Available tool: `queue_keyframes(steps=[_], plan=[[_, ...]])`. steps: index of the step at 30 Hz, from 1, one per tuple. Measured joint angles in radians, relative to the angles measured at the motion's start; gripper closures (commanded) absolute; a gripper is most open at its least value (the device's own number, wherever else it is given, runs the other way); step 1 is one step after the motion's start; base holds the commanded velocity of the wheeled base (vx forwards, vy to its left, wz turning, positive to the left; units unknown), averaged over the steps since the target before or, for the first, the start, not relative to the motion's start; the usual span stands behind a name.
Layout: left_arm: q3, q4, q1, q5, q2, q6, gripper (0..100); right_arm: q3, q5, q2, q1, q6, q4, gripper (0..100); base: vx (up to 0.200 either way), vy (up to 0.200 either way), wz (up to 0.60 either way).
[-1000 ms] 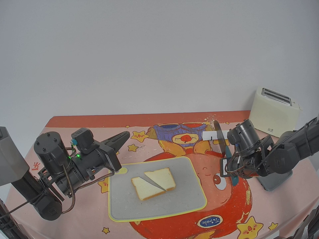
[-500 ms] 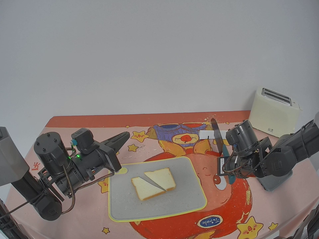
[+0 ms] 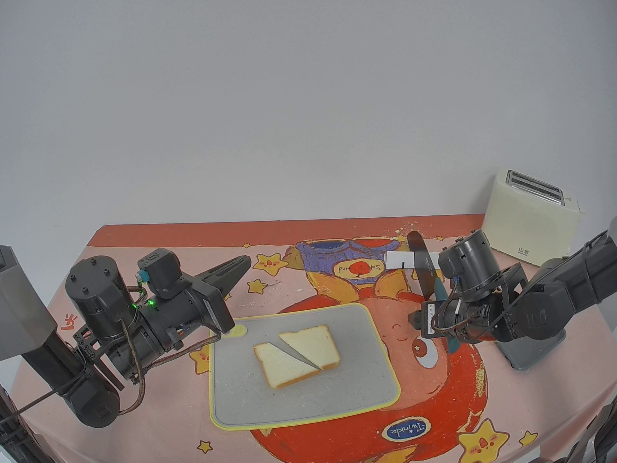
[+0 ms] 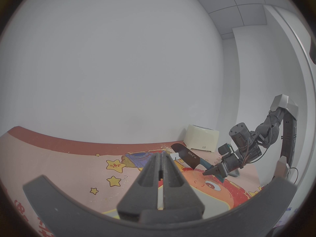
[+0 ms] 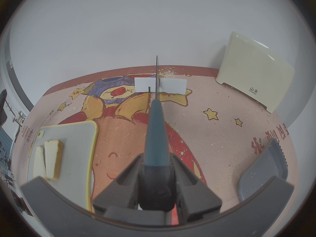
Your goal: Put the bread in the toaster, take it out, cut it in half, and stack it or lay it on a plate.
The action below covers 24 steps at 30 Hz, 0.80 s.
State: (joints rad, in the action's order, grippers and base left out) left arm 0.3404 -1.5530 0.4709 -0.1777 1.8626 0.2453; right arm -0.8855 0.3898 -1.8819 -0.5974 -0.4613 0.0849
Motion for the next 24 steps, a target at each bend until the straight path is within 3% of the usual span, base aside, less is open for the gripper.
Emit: queue_keyframes(steps=[12,18,20,24], plan=[[0.000,0.000,0.000,0.000,0.001,0.000,100,-0.002,0.023,0.029,0.011,-0.001,0.004,0,0.000,0.000,0.00],[0.000,0.000,0.000,-0.001,-0.008,0.001,100,0.011,0.019,0.154,0.064,0.010,0.002,0,0.000,0.000,0.00],[-0.001,0.000,0.000,-0.004,-0.015,0.002,100,0.020,-0.014,0.220,0.101,0.024,0.002,0,0.000,0.000,0.00],[-0.005,0.000,0.000,-0.008,-0.034,0.006,100,0.049,-0.169,0.377,0.183,0.043,0.000,0,0.000,0.000,0.00]])
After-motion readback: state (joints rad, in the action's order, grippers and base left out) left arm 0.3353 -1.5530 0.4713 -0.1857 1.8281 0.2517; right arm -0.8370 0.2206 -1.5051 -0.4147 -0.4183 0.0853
